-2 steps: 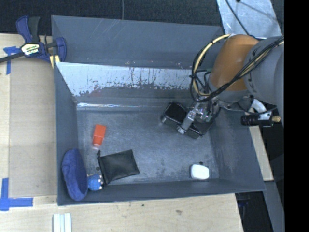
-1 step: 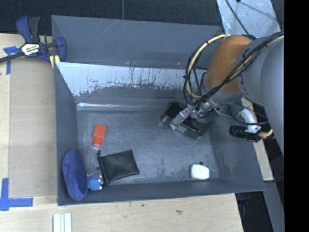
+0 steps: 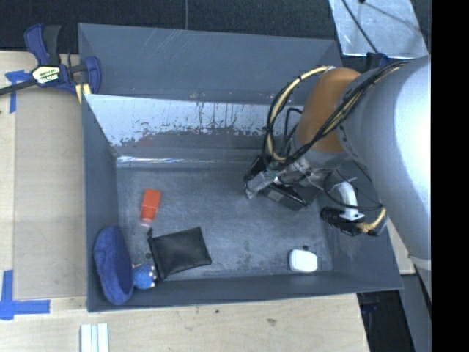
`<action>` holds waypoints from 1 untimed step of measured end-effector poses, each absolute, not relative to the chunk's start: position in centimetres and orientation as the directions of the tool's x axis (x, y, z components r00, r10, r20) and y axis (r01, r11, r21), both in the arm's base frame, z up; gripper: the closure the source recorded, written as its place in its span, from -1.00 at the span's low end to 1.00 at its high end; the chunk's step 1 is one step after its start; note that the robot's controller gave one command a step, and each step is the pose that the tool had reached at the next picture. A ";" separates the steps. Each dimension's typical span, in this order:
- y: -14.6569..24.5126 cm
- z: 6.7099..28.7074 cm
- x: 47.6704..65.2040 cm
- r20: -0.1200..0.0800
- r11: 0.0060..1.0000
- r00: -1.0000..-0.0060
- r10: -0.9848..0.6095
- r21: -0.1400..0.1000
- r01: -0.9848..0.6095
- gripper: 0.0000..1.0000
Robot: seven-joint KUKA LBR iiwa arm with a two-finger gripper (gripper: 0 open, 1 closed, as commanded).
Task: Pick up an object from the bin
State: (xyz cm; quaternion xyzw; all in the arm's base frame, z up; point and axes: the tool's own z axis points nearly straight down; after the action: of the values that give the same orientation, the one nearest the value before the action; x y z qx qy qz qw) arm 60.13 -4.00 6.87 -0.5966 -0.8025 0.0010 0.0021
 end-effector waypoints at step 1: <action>-4.9 6.7 59.4 0.011 0.003 -0.003 1.000 -0.019 1.000 -1.00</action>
Offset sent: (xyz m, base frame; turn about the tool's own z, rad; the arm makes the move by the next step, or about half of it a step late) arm -0.0033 -0.0138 0.0013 0.2990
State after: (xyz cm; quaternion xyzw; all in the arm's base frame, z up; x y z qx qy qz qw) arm 59.43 -4.94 6.72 -0.7061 -0.7080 0.0029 0.0104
